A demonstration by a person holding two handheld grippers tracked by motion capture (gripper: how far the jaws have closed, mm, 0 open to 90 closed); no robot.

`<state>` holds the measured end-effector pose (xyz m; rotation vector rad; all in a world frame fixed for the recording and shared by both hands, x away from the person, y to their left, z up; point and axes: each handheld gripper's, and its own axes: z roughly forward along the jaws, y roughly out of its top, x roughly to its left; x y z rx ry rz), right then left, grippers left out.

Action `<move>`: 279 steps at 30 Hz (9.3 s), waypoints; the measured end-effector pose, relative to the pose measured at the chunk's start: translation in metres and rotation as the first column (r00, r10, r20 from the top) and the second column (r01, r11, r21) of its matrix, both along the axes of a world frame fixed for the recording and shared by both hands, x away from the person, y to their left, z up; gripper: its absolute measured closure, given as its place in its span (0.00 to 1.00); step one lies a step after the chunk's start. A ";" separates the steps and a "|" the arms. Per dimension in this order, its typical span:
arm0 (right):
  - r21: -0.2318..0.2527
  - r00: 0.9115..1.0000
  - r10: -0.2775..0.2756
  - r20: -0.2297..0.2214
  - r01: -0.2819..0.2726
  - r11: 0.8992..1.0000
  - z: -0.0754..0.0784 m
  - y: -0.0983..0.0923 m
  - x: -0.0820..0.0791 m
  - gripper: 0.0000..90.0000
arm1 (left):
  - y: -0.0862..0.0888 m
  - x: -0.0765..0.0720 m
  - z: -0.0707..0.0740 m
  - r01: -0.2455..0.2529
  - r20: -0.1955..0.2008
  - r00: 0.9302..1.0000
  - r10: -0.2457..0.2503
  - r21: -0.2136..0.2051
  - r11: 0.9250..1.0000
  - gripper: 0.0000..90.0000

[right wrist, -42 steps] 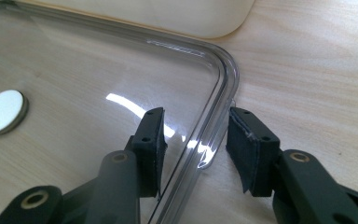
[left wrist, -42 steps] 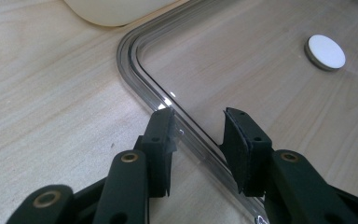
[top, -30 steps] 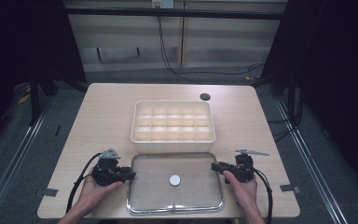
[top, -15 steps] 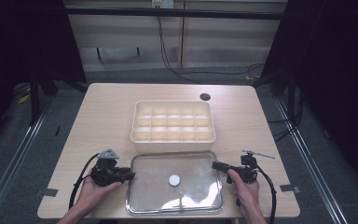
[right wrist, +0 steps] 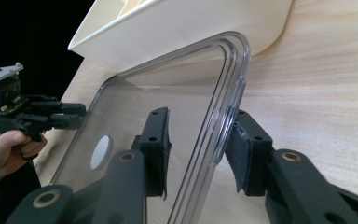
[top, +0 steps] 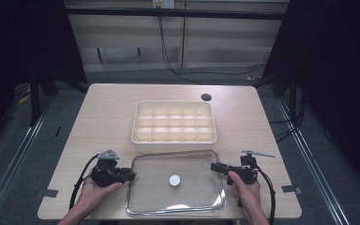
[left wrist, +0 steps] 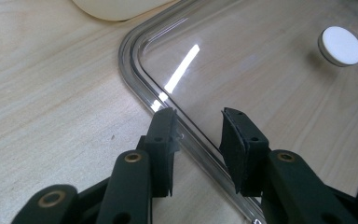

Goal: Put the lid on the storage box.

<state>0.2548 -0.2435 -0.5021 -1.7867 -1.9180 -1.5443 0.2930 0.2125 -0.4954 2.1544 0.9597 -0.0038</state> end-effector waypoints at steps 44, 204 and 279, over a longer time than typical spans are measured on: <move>0.029 0.995 -0.014 0.096 0.012 1.000 0.011 -0.003 -0.003 0.83 | 0.007 0.002 0.002 -0.016 -0.039 0.999 0.011 -0.131 0.991 0.52; -0.023 0.945 -0.127 0.300 0.140 0.990 0.126 -0.008 0.115 0.81 | -0.005 0.115 0.138 -0.141 0.175 0.963 0.205 -0.322 0.936 0.81; -0.304 0.989 -0.099 0.114 0.129 0.944 0.065 0.012 0.188 0.63 | -0.016 0.194 0.056 -0.207 -0.010 0.978 0.208 -0.156 0.966 0.57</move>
